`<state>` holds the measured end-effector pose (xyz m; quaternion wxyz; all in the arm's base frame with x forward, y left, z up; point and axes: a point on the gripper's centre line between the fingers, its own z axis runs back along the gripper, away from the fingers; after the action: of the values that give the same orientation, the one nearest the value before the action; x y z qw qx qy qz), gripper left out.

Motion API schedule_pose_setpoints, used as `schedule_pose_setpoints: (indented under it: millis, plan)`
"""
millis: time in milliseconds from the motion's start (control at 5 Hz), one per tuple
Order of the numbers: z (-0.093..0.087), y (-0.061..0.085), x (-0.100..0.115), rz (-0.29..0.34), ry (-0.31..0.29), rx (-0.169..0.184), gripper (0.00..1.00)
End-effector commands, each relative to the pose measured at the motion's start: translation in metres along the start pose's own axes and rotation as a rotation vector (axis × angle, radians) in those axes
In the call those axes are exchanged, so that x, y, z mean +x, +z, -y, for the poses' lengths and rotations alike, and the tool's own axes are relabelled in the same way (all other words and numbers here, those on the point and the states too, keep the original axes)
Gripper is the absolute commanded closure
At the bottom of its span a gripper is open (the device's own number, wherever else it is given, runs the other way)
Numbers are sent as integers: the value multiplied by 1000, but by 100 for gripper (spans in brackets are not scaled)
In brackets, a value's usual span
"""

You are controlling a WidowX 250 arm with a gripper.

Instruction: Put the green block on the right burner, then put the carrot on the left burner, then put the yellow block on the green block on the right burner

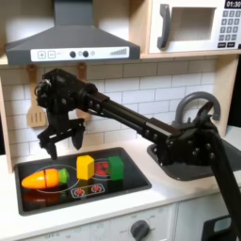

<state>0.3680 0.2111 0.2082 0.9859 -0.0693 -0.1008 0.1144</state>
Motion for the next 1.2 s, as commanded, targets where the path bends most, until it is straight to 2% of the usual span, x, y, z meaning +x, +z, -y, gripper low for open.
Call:
schedule_pose_setpoints:
  millis: [0, 200, 400, 600, 1000]
  plan:
    - [4, -3, -9, -29, -56, 18, 0]
    - [4, -4, -8, -26, -66, 48, 0]
    - [6, -7, -11, -18, -90, 99, 0]
    - [12, 1, -18, 2, -107, 111, 0]
    - [19, -2, -27, -6, -93, 110, 0]
